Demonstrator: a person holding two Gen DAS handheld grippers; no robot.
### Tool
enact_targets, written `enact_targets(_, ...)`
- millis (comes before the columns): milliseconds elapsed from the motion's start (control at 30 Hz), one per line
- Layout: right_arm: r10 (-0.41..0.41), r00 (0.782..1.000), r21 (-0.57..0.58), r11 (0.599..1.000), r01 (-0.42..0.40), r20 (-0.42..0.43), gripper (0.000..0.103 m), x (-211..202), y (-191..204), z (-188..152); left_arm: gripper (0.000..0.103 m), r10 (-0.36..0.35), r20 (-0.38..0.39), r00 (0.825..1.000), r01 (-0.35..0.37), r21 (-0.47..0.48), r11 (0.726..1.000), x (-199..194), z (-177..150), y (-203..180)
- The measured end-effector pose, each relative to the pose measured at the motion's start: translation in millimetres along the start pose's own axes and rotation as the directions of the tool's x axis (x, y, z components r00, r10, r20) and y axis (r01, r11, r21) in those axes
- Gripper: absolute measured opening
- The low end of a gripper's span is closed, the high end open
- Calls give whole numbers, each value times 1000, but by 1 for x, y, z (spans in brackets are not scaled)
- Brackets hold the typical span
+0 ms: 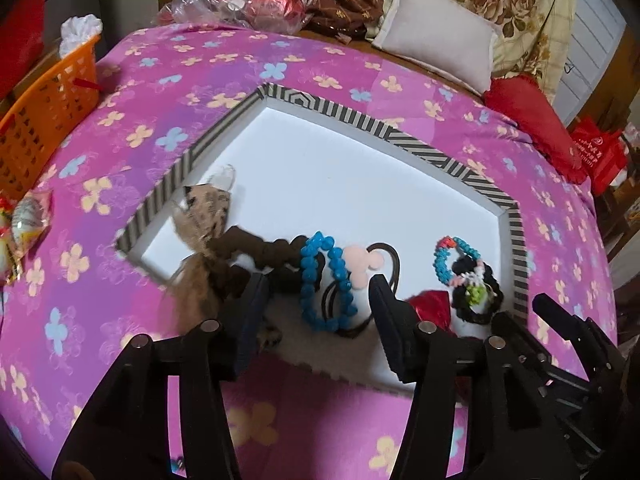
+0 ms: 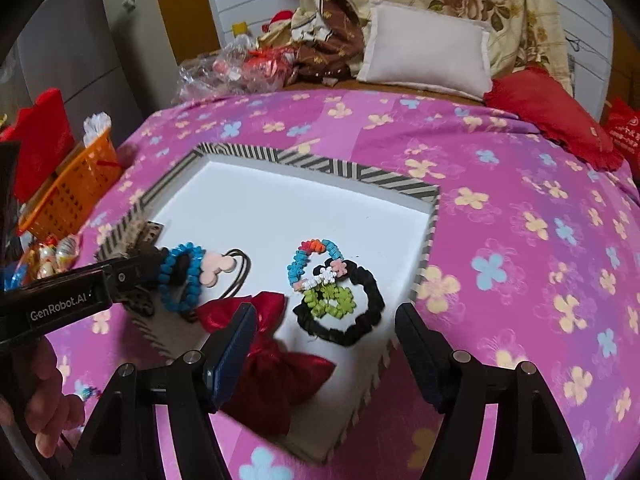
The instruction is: Organize jewelry
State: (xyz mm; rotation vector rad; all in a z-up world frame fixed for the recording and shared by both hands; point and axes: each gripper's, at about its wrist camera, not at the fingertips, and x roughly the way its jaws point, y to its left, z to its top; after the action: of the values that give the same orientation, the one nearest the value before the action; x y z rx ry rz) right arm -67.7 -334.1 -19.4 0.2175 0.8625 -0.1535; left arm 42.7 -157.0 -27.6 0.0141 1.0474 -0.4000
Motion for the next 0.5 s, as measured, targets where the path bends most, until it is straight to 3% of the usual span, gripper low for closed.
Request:
enact_targets(200, 9, 998, 32, 999, -11, 56, 70, -42, 3, -8, 61, 19, 52, 998, -19, 5, 1000, -42, -18, 11)
enact_targets(333, 13, 996, 46, 999, -17, 93, 77, -65, 7, -21, 63, 48, 81, 996, -48, 8, 999, -67, -37, 20)
enact_targets(500, 16, 995, 42, 999, -20, 95, 78, -79, 13, -41, 65, 81, 115, 990, -83, 7, 997, -83, -66, 34)
